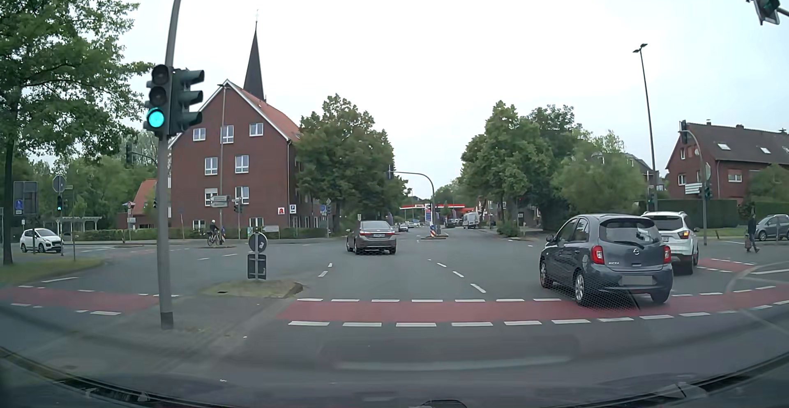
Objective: Follow the waypoints while adhering to traffic rules and regulations
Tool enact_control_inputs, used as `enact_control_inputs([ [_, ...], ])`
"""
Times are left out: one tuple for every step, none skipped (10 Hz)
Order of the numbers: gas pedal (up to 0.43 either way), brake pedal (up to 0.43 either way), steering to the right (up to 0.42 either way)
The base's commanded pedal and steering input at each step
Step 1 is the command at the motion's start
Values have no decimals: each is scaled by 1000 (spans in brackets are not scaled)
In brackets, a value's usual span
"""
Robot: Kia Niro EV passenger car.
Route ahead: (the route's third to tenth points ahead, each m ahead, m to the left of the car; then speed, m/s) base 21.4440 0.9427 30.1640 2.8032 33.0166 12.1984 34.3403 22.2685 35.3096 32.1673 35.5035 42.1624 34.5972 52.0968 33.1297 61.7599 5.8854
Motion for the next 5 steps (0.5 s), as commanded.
enact_control_inputs([
  [87,0,7],
  [87,0,7],
  [87,0,7],
  [98,0,7],
  [98,0,7],
])
